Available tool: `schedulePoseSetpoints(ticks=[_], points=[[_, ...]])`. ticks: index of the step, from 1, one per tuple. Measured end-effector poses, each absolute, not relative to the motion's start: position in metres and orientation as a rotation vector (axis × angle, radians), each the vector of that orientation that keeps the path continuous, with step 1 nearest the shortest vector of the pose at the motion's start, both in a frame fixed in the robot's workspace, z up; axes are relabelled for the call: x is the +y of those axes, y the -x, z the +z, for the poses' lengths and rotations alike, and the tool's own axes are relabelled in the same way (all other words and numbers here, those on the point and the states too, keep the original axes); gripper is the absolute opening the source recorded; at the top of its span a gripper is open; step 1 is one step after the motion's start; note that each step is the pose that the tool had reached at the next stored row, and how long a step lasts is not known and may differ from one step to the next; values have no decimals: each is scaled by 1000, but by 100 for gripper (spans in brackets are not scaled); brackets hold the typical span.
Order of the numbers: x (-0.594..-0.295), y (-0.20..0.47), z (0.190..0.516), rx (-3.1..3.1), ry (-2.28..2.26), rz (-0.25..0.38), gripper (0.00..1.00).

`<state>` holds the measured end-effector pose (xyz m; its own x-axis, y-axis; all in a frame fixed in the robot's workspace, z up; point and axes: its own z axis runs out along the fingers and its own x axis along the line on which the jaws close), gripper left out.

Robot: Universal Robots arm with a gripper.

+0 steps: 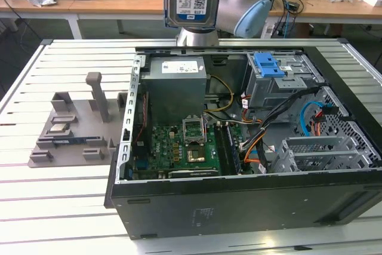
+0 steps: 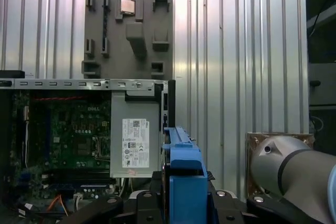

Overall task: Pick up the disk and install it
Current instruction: 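Pick up the disk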

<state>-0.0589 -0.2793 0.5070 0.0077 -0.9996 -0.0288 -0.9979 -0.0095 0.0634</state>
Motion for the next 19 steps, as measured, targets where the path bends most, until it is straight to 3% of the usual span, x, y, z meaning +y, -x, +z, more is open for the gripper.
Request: schedulePoseSetpoints(ticks=[19], points=[[-280,-1,496,-2192,-2211,-104,37]])
